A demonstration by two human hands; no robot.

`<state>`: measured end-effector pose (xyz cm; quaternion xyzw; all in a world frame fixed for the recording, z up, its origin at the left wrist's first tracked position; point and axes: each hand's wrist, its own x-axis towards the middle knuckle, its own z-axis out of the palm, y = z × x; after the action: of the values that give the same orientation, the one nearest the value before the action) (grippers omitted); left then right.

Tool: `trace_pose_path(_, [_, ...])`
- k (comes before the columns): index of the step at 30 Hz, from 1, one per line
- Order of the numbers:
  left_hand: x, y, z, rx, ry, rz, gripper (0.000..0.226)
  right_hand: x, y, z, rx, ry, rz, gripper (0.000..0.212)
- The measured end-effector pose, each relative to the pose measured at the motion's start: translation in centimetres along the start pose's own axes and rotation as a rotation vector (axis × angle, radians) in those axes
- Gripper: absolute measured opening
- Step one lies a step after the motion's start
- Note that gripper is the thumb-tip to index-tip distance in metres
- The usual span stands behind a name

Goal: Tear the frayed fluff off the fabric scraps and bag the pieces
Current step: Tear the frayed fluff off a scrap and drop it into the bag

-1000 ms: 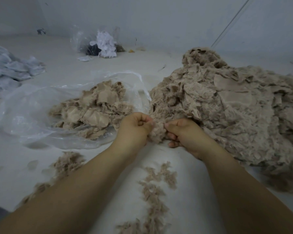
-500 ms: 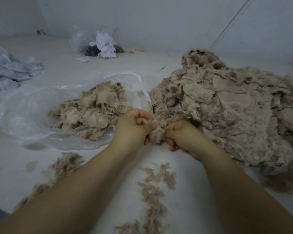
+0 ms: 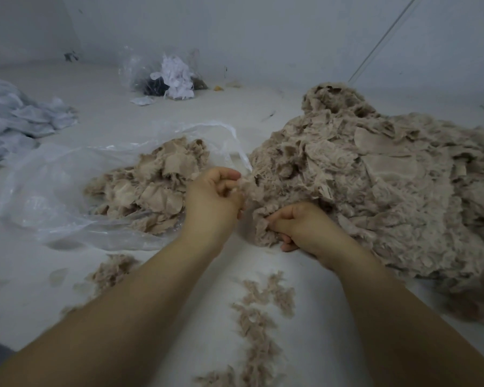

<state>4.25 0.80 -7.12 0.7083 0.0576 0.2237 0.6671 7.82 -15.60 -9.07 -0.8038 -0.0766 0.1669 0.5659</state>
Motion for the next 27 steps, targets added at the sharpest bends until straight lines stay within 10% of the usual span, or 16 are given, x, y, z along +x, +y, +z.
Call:
trace_pose_path(10, [-3.4,-2.3,0.3,0.361,-0.156,0.415,0.043,-0.4,0.3,-0.4,0.268,-0.078,-0.09,0.035])
trace_pose_path(18, [-3.1,-1.4,0.9,0.093,-0.072,-0.033,0.024,-0.3,0.6,-0.9,0.203,-0.18,-0.156,0.013])
trace_pose_path(27, [-2.2,-1.7,0.4,-0.059,-0.052,-0.133,0.03,-0.3,0.8,-1.1,0.238,-0.231,-0.146,0.012])
